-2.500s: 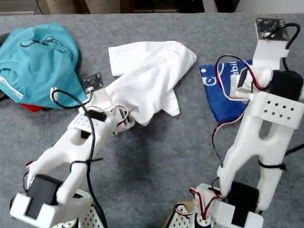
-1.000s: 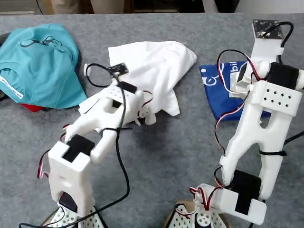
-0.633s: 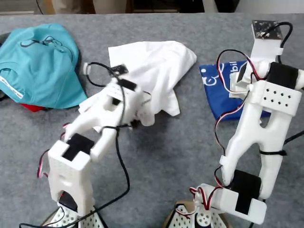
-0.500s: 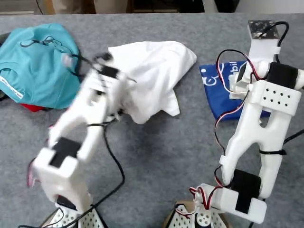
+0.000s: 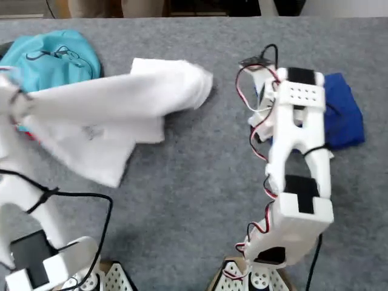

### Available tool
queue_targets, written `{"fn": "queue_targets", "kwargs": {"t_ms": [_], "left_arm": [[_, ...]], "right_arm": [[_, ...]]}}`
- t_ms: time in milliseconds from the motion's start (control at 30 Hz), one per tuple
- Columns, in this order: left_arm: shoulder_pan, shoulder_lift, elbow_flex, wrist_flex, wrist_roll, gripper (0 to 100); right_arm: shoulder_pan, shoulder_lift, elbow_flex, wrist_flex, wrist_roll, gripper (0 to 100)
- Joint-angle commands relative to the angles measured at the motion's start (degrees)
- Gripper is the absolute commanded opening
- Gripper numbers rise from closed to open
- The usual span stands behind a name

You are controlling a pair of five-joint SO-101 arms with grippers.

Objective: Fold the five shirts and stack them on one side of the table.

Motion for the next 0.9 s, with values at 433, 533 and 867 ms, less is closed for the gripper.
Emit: {"fn": "queue_targets", "kwargs": {"t_ms": [433, 533, 867], "left_arm": [[-14.59, -1.10, 21.45, -18.90, -0.09, 2], [-17.23, -0.75, 27.25, -25.14, 0.09, 2], [-18.29, -1.10, 46.15, -40.53, 3.52, 2]], "right_arm": [[-29.41, 9.45, -4.53, -12.40, 15.30, 16.7], [-29.32, 14.90, -6.02, -19.69, 12.57, 17.0], [-30.55, 35.91, -34.77, -25.14, 6.86, 16.0]]}}
